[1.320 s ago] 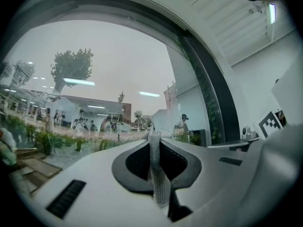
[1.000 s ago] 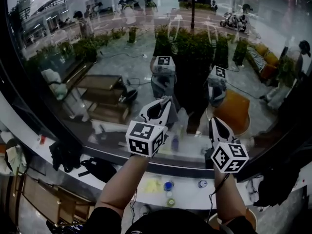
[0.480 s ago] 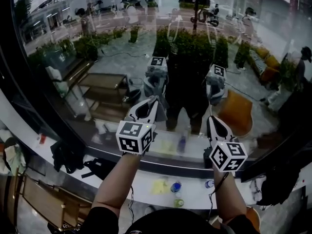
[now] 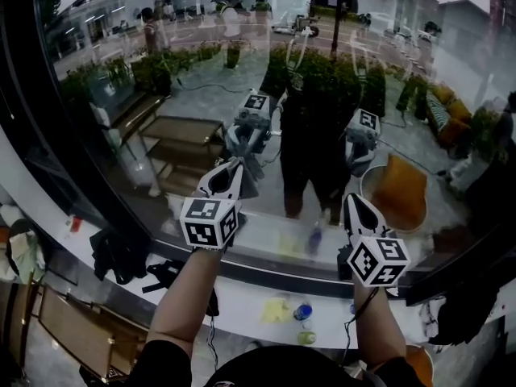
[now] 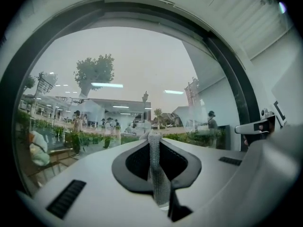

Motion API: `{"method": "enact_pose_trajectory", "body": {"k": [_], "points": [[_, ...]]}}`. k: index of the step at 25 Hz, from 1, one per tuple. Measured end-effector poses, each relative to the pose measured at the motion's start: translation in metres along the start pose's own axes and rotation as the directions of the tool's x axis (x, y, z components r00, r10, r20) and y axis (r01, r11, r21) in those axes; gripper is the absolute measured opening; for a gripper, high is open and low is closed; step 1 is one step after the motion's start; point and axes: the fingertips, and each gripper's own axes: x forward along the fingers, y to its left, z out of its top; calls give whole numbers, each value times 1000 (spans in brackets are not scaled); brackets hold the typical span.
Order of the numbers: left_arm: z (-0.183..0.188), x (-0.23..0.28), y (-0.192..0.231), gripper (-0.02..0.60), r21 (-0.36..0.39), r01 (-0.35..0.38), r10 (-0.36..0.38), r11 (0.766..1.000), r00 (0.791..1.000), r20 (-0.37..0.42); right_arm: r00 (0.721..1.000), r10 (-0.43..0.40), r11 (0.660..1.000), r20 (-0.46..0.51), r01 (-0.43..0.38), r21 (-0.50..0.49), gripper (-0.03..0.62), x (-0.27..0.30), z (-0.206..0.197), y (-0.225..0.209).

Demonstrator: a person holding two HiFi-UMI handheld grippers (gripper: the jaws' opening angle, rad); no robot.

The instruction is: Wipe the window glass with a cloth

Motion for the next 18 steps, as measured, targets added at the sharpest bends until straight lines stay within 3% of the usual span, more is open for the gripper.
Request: {"method": "enact_pose_trajectory", "body": {"k": [12,18], "points": [[-11,-25,89,31,37,-56,57,998,998,-22,1000,10,1000,-11,-10,24,29,32,-23,57],[-16,-28,109,31,35,-88,89,995,995,-36,1000,3,1000,-15,-3,29,29,33,-25,58]]}}
